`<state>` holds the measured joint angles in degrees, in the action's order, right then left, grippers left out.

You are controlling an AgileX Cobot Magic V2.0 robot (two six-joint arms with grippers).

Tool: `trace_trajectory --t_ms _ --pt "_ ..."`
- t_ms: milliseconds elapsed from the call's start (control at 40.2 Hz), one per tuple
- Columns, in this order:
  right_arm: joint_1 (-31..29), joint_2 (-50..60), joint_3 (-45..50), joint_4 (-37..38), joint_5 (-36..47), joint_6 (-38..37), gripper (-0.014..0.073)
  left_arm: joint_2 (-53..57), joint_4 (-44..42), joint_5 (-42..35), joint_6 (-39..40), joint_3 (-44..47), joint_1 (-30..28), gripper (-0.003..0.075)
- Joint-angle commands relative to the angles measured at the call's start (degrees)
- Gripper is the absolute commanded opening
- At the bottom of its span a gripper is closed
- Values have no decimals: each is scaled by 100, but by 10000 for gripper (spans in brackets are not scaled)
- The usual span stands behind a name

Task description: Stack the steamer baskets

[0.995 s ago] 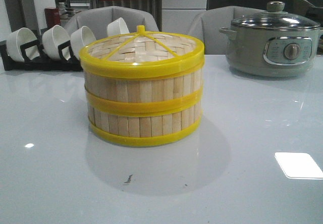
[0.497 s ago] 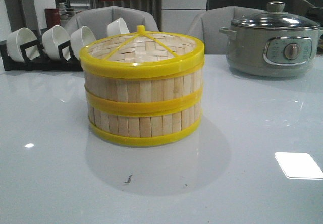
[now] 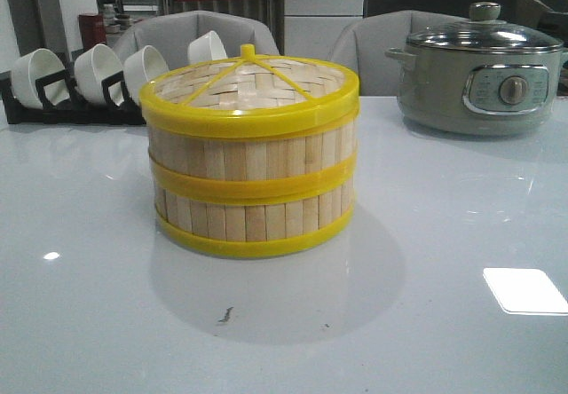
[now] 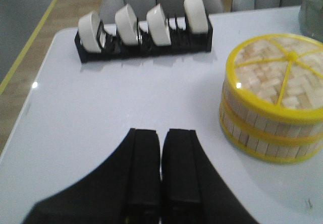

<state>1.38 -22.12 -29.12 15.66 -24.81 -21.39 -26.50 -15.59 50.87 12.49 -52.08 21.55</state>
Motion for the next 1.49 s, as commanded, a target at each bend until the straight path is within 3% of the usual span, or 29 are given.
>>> trace_trajectory --t_ms 0,174,323,497,945,1218,1467 --pt "-42 -41 -160 105 505 44 27 -71 -133 -1537 11 -57 8 85" --pt "-42 -41 -160 105 505 44 27 -71 -28 -3826 11 606 -295 85" --pt "-42 -41 -160 105 505 44 27 -71 963 -4836 11 1537 -1044 85" --pt "-42 -41 -160 105 505 44 27 83 1734 -5162 11 2517 -1796 85" --pt "-42 -41 -160 105 505 44 27 1331 1754 -6318 11 4524 -2473 85" --pt "-42 -41 -160 105 505 44 27 1956 1754 -6343 11 5261 -2463 85" --pt "-42 -41 -160 105 505 44 27 2377 1559 -5851 2 5249 -2463 85"
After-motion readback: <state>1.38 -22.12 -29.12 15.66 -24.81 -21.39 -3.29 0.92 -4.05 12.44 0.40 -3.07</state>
